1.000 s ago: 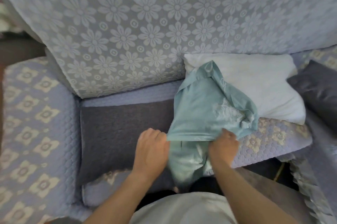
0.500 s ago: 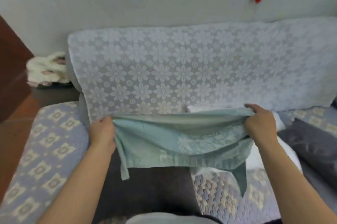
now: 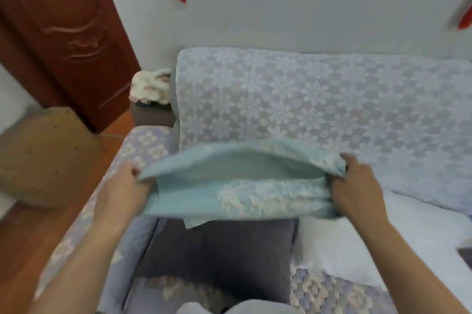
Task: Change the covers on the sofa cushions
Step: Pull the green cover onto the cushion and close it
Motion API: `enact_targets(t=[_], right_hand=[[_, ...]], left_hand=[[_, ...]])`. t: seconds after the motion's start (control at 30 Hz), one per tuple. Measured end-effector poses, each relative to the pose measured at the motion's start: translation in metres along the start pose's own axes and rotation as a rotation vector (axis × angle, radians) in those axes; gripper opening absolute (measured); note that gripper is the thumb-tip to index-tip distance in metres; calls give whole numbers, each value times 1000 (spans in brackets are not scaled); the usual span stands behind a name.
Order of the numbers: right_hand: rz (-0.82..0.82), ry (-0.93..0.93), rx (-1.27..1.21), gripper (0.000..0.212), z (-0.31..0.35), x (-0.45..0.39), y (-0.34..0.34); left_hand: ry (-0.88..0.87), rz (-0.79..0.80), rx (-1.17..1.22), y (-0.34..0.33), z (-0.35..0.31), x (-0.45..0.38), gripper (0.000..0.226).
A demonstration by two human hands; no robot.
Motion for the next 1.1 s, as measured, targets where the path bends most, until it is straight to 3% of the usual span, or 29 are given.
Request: enact_targets(t=[0.2, 0.27, 0.37, 0.47, 0.53, 0.6, 0.67, 0.73, 0.8, 0.93, 1.03, 1.1], right_hand=[[502, -217, 210, 54, -122, 51, -151], [655, -217, 287, 59, -152, 72, -184], [752, -178, 358, 63, -175, 98, -209], [752, -106, 365, 57, -165, 104, -208], [620, -14, 334, 54, -144, 97, -196], [461, 107, 225, 47, -109, 92, -177], [403, 120, -27, 48, -74, 95, -166], [437, 121, -209, 45, -45, 99, -166], [438, 134, -236, 37, -29, 99, -167], [431, 70, -220, 42, -36, 85, -162], [422, 76, -237, 42, -30, 85, -152], [449, 192, -145, 21, -13, 92, -148]], left_hand=[[341, 299, -145, -145, 133, 88, 11], [479, 407, -107, -188, 172, 117, 27], [656, 469, -43, -223, 204, 161, 57], [705, 496, -126, -236, 199, 185, 58], [627, 528, -177, -249, 174, 183, 72], [298, 700, -200, -284, 111, 176, 98], [-4, 857, -56, -317, 22, 184, 110], [-194, 835, -14, -323, -51, 188, 101], [-319, 680, -119, -312, -81, 173, 80], [-402, 581, -197, -279, -65, 139, 54], [-348, 460, 180, -241, -68, 127, 29], [-216, 435, 502, -221, -73, 121, 25]])
Point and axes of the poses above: each hand's wrist, its own x-axis away from the middle knuckle, its own y-axis out of the back of the hand, z = x × y, the point moved 9 cm from there along -x, towards the middle knuckle, and after that the axes turned 10 degrees about z, right-handed, at the moved point
